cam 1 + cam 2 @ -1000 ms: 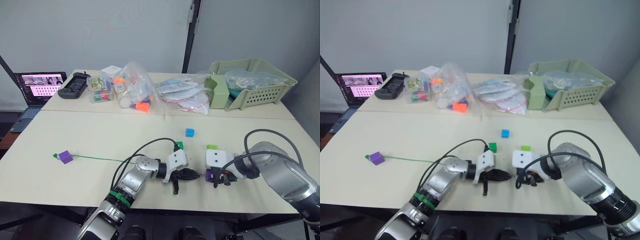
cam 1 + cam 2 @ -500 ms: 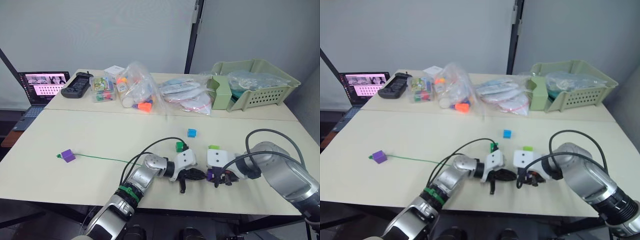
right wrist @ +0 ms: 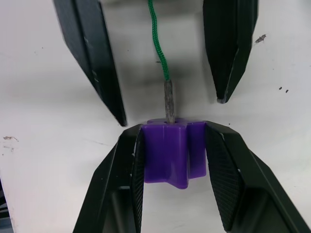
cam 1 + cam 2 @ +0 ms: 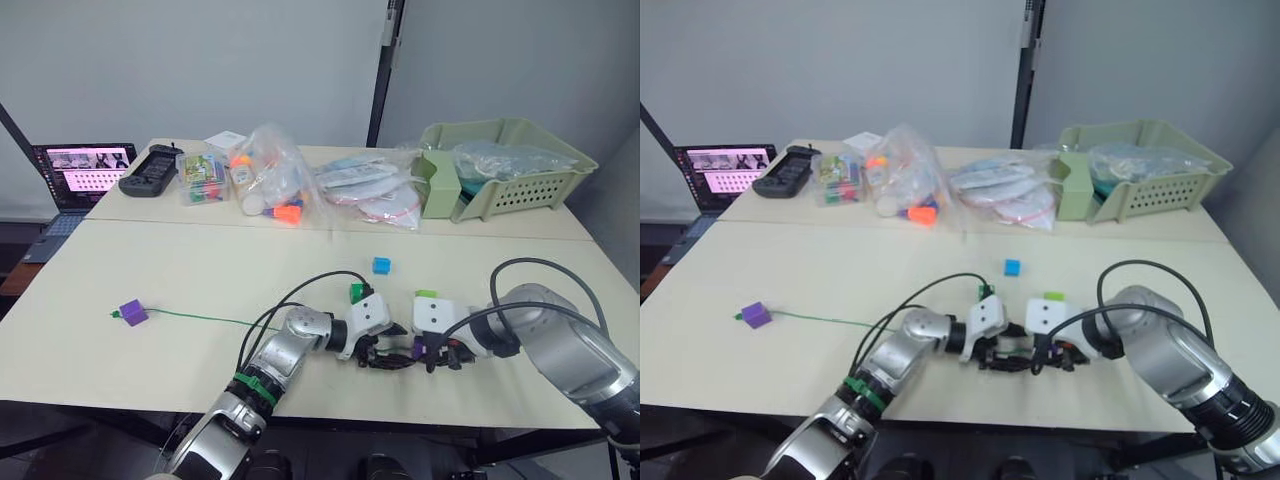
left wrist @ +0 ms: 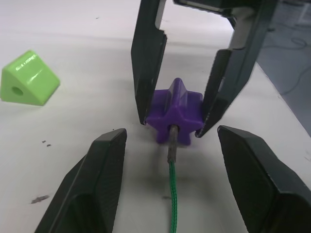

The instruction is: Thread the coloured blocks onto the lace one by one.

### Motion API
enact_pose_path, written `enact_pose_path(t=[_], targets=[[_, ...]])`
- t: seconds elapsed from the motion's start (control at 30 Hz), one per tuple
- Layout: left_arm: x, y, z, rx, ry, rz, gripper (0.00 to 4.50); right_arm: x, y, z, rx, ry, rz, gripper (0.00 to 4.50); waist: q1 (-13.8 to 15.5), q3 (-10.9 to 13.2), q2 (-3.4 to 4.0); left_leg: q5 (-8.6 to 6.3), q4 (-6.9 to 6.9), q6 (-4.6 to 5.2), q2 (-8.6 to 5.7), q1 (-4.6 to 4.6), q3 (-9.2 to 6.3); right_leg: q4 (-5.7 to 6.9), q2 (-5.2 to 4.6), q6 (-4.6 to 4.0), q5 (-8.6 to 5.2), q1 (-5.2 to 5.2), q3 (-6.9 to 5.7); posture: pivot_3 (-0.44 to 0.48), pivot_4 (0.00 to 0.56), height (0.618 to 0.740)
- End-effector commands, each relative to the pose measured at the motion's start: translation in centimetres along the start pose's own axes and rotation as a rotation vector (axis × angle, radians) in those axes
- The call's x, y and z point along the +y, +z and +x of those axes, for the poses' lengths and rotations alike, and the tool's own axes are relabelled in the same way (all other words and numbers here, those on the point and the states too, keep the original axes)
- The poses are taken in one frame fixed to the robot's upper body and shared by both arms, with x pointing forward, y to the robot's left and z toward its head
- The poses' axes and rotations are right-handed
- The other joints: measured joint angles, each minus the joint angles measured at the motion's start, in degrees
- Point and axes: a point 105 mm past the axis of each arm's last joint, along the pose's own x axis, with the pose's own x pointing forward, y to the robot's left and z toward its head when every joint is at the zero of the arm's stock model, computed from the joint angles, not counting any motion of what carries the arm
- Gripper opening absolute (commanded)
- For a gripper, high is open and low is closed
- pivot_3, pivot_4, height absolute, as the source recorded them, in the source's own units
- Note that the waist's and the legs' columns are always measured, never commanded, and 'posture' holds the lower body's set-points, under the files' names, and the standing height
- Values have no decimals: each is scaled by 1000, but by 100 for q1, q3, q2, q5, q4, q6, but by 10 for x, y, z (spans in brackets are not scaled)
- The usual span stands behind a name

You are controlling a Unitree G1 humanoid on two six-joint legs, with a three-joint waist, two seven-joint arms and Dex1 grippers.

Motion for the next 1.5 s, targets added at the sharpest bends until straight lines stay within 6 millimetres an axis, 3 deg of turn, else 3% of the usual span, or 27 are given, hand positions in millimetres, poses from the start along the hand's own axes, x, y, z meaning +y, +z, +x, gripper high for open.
enact_pose_path(t=[0.03, 0.17, 0.47, 0.5, 1.03, 1.3, 1.5], targets=[[-3, 6, -8, -6, -7, 38, 2972, 11, 3, 8, -14, 58, -7, 1312, -10, 0, 0, 0, -1, 0, 0, 0, -2, 0, 1, 0, 0, 0, 0, 0, 150, 734], [-6, 2, -13, 21, -21, 48, 2972, 12, 3, 8, -17, 61, -7, 1312, -10, 0, -1, 0, 0, 0, -1, -2, -2, 0, -1, 0, 0, 1, 0, 0, 150, 734], [-8, 1, -3, 20, -32, 40, 148, 12, 4, 8, -20, 59, -7, 1312, -9, 0, -1, 0, 0, 0, 0, -1, -1, 0, 1, 0, 0, 1, -1, 0, 150, 734], [-9, 2, -2, 18, -34, 39, 0, 12, 4, 8, -18, 59, -7, 1312, -9, 0, -1, 0, 0, 0, 0, -1, -1, 0, 1, 0, 0, 1, -1, 0, 150, 734], [-12, 15, 28, -27, -79, 40, 0, 14, 6, 9, -25, 60, -4, 1312, -4, 0, -2, 0, 2, 0, -3, -2, -1, -1, -1, 0, 0, 2, -1, 0, 150, 734], [-3, 17, 16, -44, -41, 6, 2484, 12, 5, 9, -24, 48, -1, 1312, -5, 0, -2, 0, 1, 0, -2, -2, -2, -1, -1, 0, 0, 1, -1, 0, 150, 734], [21, 30, -17, -43, 6, 40, 4476, 7, 6, 7, -31, 24, -15, 1312, -46, 0, -2, 0, 1, 0, 3, -2, -3, 1, 6, 0, 0, -3, -1, 0, 150, 734]])
